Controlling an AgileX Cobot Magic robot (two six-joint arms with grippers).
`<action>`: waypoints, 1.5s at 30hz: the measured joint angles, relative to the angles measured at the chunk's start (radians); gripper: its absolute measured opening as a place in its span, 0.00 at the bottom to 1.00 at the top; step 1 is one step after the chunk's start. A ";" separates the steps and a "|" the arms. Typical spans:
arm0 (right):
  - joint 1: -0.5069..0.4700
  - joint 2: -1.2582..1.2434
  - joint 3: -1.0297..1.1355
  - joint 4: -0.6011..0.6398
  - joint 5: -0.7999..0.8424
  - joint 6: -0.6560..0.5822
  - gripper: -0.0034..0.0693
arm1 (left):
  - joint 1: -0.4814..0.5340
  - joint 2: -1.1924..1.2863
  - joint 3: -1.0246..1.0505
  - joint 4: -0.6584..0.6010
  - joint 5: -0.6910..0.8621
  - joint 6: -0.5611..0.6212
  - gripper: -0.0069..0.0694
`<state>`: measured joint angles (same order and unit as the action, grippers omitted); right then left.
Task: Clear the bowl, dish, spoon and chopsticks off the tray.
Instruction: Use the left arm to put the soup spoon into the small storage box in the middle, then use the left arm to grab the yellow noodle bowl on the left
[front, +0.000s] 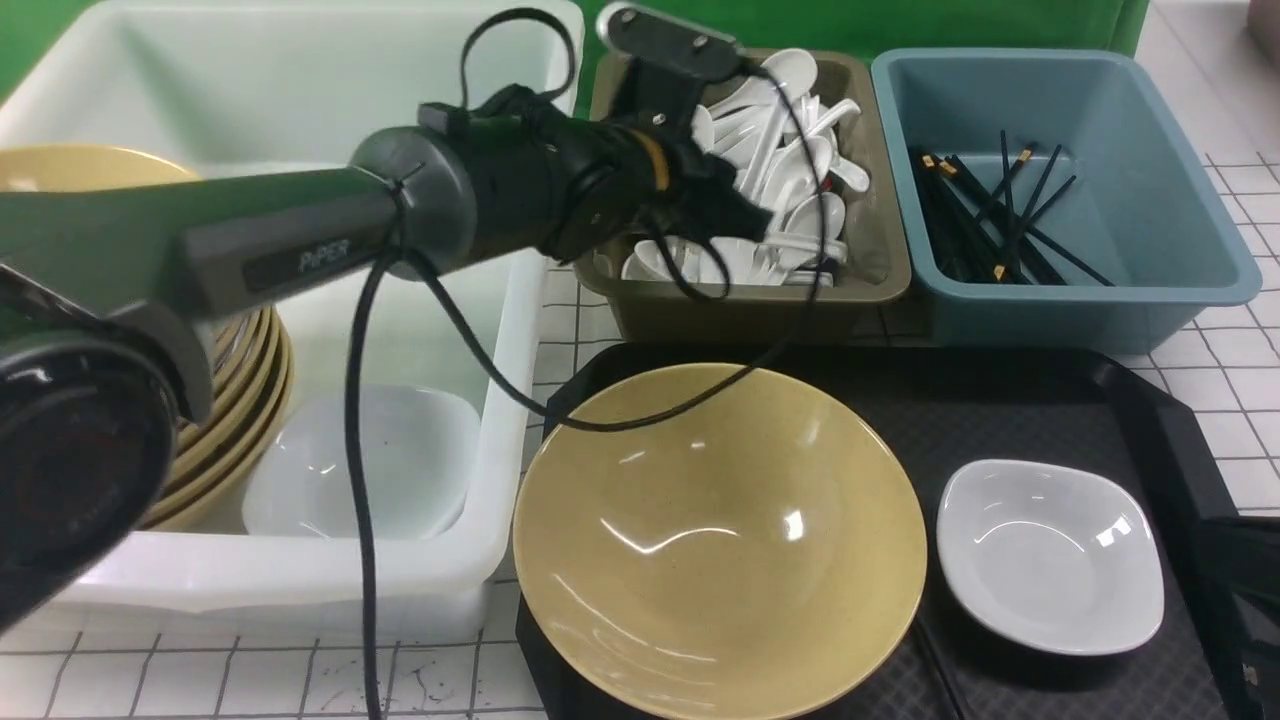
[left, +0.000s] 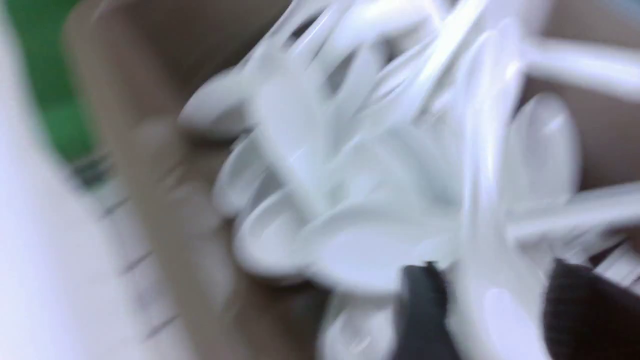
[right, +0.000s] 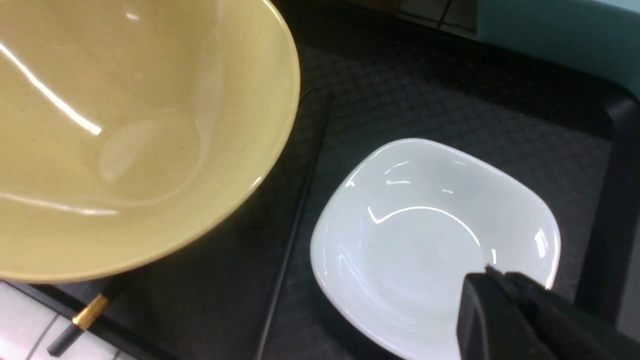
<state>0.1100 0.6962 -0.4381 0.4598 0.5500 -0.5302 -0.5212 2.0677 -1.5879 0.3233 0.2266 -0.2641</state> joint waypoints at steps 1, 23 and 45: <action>0.000 0.000 0.000 0.000 0.000 0.000 0.11 | 0.000 -0.014 -0.009 0.002 0.069 0.005 0.58; 0.000 0.000 0.000 0.002 0.001 0.000 0.12 | -0.168 0.005 -0.106 -0.168 0.799 0.644 0.69; 0.001 0.000 0.000 0.022 0.041 0.000 0.14 | -0.104 -0.422 -0.130 -0.373 0.819 0.700 0.10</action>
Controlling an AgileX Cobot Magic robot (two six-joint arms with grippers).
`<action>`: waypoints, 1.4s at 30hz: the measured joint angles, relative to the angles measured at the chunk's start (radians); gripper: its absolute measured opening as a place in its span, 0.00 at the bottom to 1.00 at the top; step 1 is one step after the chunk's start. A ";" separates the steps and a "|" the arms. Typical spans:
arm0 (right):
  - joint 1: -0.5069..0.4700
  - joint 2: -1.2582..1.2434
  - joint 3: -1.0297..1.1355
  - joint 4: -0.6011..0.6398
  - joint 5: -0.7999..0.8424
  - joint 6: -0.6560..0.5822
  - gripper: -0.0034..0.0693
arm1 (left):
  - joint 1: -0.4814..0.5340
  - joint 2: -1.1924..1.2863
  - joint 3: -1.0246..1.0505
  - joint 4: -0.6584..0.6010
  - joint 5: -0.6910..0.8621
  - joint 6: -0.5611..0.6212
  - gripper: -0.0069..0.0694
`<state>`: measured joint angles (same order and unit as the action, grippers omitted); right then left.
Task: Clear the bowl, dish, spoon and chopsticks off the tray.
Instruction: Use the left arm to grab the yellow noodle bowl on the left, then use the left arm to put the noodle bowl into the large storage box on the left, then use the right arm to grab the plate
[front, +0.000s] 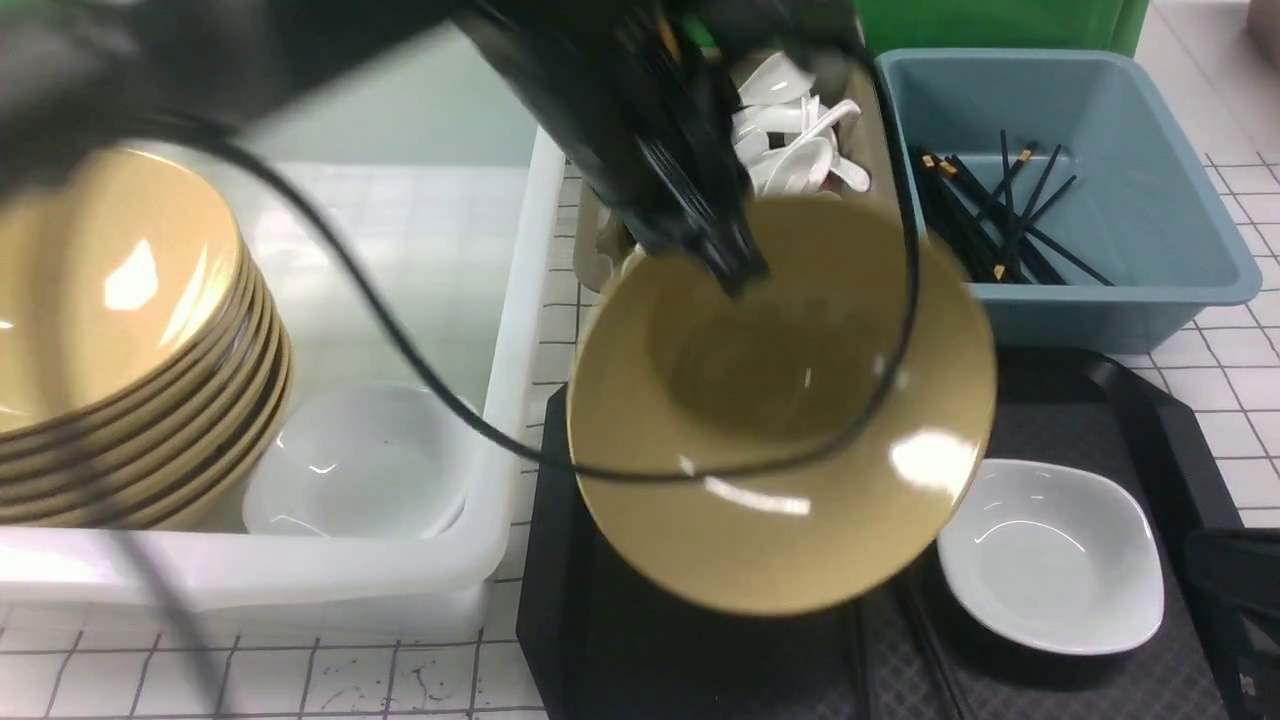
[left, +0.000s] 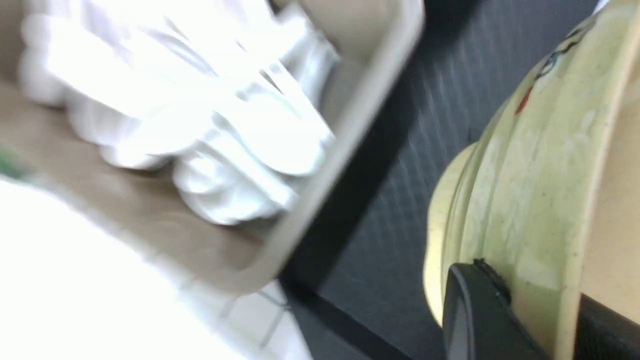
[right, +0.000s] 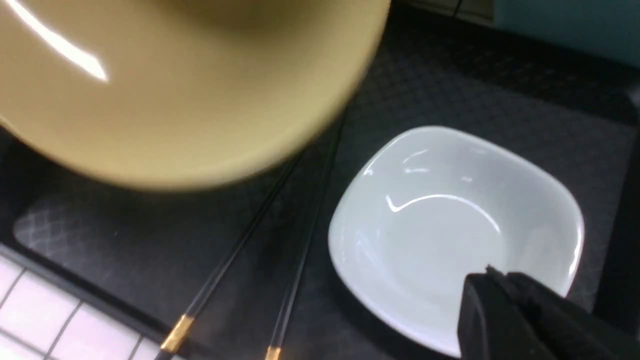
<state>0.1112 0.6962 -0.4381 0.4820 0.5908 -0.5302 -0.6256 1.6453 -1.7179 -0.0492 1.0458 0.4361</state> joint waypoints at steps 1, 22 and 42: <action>0.003 0.000 0.000 0.000 0.005 -0.001 0.14 | 0.030 -0.055 0.000 -0.009 0.007 -0.014 0.10; 0.054 0.000 0.000 0.000 -0.006 0.008 0.15 | 1.188 -0.481 0.662 -0.237 -0.422 -0.300 0.10; 0.039 0.407 -0.021 -0.165 -0.045 0.398 0.72 | 1.188 -0.433 0.542 -0.375 -0.376 -0.248 0.95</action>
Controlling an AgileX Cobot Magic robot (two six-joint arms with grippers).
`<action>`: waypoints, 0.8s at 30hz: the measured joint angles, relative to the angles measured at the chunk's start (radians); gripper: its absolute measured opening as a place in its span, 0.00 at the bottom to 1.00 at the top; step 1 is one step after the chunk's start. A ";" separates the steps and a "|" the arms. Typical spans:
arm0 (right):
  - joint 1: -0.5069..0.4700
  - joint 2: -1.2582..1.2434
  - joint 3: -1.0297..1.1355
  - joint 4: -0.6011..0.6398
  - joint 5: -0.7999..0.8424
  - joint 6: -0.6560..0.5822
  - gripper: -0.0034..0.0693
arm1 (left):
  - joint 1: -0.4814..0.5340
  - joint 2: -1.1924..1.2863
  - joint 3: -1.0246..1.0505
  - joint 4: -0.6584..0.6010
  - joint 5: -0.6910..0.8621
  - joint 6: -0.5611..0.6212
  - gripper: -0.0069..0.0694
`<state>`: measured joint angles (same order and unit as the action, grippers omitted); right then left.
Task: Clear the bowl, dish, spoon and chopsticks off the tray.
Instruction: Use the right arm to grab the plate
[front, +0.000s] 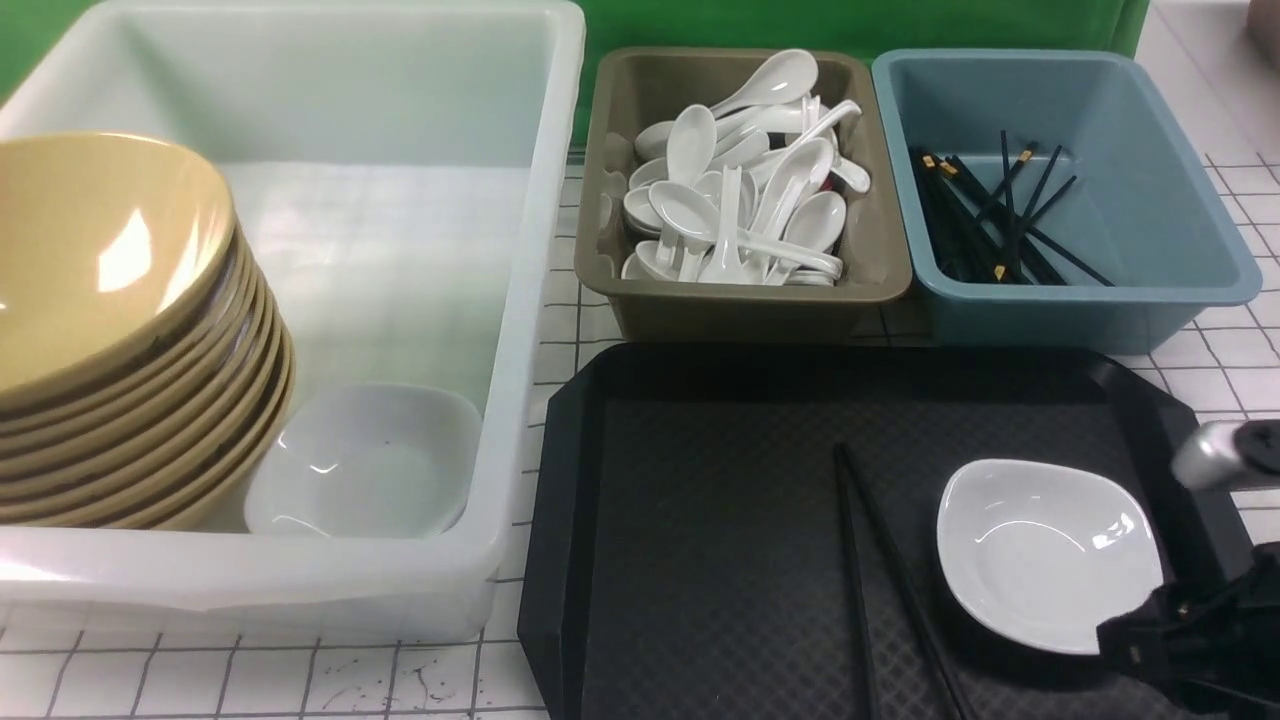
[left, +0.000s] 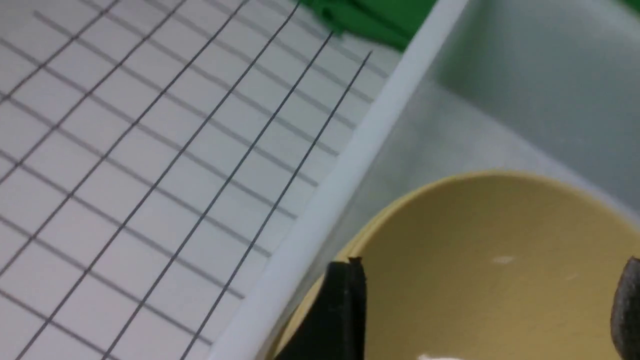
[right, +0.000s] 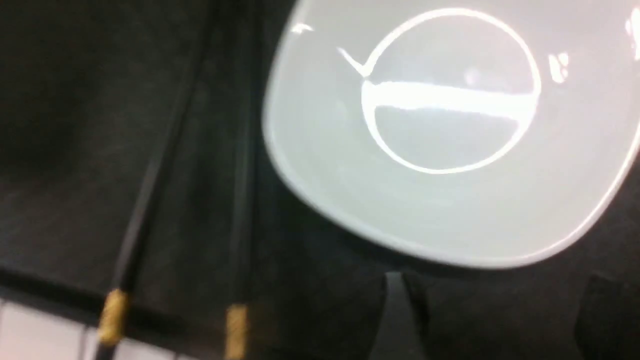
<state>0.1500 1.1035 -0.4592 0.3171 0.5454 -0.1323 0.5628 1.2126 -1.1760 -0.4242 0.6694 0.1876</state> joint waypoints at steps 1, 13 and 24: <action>-0.010 0.038 -0.008 -0.003 -0.021 0.011 0.73 | 0.000 -0.035 -0.021 -0.016 0.012 0.000 0.95; -0.045 0.331 -0.086 0.036 -0.197 0.021 0.58 | -0.236 -0.256 0.037 -0.071 0.060 0.086 0.76; -0.008 0.176 -0.230 0.046 -0.053 -0.129 0.15 | -0.362 -0.672 0.207 0.056 0.029 0.208 0.14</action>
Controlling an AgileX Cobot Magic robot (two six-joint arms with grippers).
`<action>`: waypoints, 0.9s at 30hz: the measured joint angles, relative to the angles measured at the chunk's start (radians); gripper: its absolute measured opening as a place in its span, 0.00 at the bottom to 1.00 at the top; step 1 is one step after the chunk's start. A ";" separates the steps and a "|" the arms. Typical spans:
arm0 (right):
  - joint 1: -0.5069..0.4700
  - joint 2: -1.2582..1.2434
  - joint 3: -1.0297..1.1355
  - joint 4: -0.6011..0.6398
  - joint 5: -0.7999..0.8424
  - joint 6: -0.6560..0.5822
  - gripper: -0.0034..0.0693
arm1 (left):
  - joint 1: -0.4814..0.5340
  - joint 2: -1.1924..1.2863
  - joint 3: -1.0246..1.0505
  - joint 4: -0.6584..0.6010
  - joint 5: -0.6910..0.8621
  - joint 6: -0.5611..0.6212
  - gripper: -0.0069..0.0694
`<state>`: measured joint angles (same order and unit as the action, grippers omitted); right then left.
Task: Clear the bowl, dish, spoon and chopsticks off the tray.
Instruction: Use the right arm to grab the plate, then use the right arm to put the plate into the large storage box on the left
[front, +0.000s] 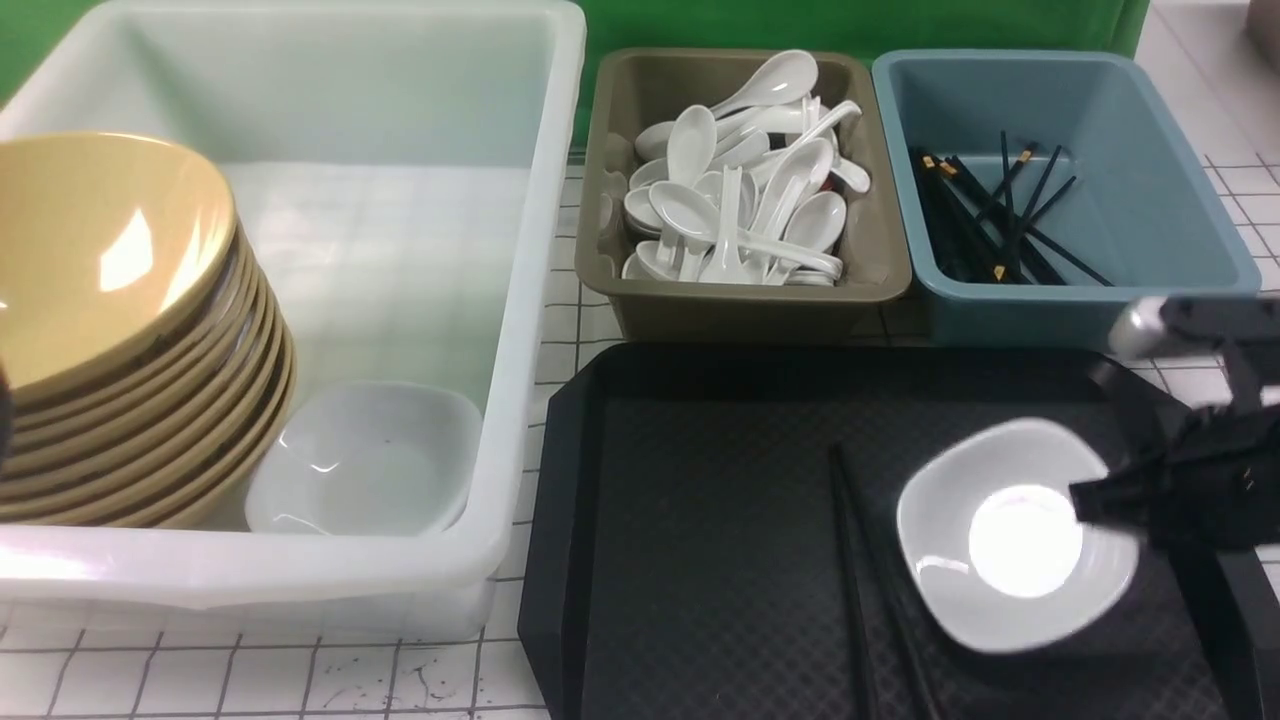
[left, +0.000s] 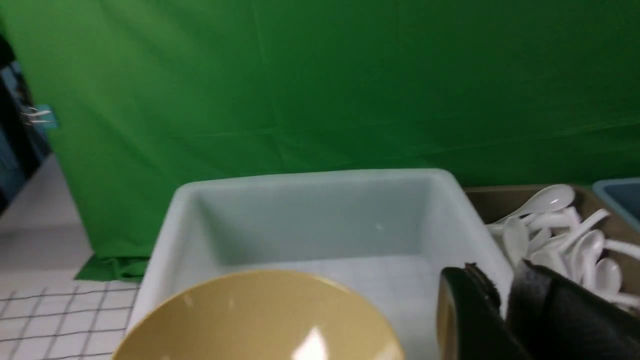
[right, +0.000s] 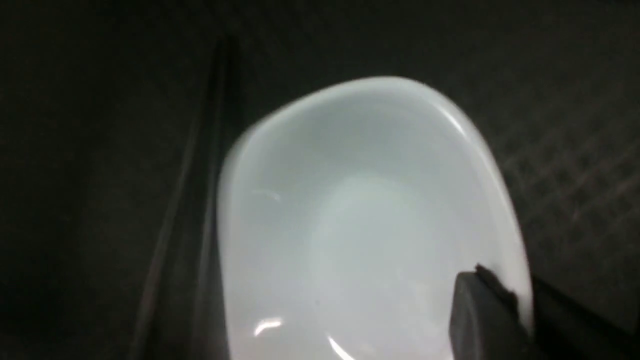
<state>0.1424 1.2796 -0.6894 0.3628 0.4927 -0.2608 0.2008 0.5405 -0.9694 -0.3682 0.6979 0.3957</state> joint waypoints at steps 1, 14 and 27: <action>0.015 -0.017 -0.042 -0.006 0.020 -0.004 0.15 | 0.000 -0.030 0.028 0.026 0.005 -0.011 0.11; 0.628 0.340 -0.719 0.008 -0.088 -0.070 0.15 | 0.000 -0.144 0.339 0.229 -0.125 -0.085 0.07; 0.655 0.685 -0.963 0.008 -0.019 0.002 0.27 | 0.000 -0.145 0.368 0.250 -0.173 -0.088 0.08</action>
<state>0.7977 1.9642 -1.6524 0.3705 0.4737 -0.2584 0.2008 0.3960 -0.6014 -0.1181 0.5251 0.3078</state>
